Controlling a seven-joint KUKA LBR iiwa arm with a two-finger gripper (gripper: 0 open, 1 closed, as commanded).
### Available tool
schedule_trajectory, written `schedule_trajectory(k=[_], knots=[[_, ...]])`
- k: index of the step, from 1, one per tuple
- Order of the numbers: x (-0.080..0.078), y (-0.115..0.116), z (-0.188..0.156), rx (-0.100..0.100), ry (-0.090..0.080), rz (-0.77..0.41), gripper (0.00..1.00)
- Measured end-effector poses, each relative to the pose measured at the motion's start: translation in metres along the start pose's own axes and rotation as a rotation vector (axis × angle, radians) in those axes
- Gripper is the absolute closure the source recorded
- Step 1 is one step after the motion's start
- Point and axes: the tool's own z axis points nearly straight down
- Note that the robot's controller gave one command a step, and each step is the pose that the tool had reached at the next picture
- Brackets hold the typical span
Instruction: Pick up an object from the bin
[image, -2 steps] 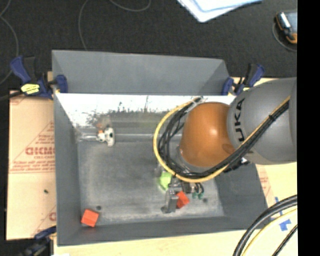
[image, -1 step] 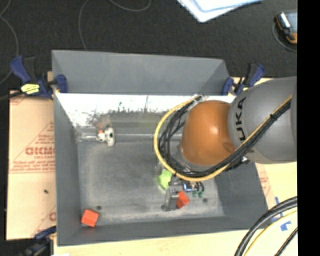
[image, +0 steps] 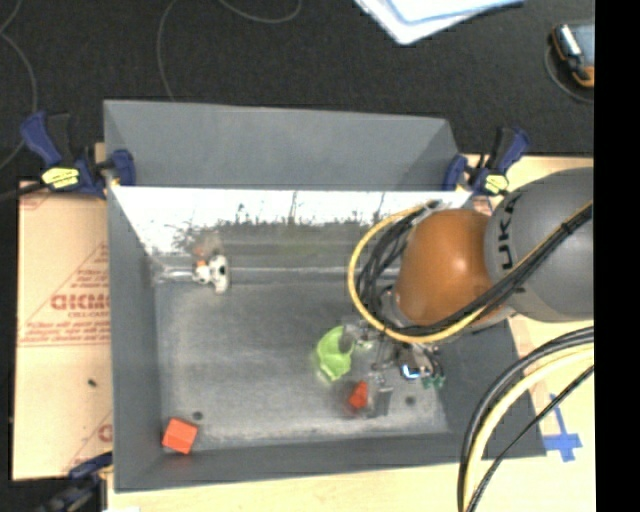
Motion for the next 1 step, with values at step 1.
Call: schedule_trajectory(k=[1], knots=[[0.0000, 0.0273, 0.0256, -0.003, -0.007, 0.118, 0.00]])
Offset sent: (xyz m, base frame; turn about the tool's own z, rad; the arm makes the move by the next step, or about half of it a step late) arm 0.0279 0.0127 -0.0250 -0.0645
